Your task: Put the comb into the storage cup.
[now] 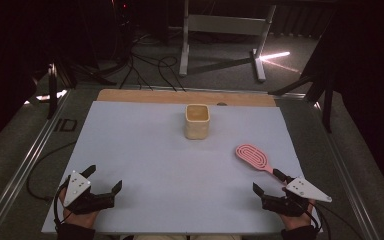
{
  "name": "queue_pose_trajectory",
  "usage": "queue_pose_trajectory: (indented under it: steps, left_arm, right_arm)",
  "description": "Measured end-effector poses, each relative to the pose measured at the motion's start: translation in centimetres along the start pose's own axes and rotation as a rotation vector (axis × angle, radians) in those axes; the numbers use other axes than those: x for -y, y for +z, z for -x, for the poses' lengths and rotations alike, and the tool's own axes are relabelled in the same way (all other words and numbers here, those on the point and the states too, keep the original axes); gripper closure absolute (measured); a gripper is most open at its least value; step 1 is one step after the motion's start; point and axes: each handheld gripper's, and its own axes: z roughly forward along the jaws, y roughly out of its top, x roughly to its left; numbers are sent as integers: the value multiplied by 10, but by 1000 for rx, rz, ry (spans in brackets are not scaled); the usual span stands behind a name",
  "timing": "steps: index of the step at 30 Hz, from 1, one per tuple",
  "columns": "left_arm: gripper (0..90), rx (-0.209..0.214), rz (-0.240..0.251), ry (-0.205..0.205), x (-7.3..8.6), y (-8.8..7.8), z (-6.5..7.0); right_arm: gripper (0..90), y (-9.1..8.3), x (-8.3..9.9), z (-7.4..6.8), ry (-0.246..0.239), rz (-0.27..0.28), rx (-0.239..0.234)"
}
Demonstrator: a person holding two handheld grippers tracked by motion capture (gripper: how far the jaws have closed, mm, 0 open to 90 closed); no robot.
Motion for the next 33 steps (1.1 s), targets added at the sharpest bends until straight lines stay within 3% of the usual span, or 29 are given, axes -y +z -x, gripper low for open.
queue_pose_trajectory:
  steps: [3,6,14,21,28,33]
  left_arm:
    - [6,7,-3,9,1,0,1]
    - [4,4,5,10,0,-1,1]
    - [4,-9,-4,9,2,-2,1]
    - [2,-12,-10,8,3,-2,1]
    - [2,-10,-17,10,4,0,2]
    - [2,-8,-20,19,3,1,4]
  right_arm:
    - [138,1,0,1,14,-4,-60]
    - [140,3,0,2,18,-8,-86]
    - [146,9,3,4,20,-47,-110]
    - [117,12,0,2,-14,-88,-87]
    - [94,10,-4,5,0,-84,-64]
    - [95,12,-4,6,4,-112,-58]
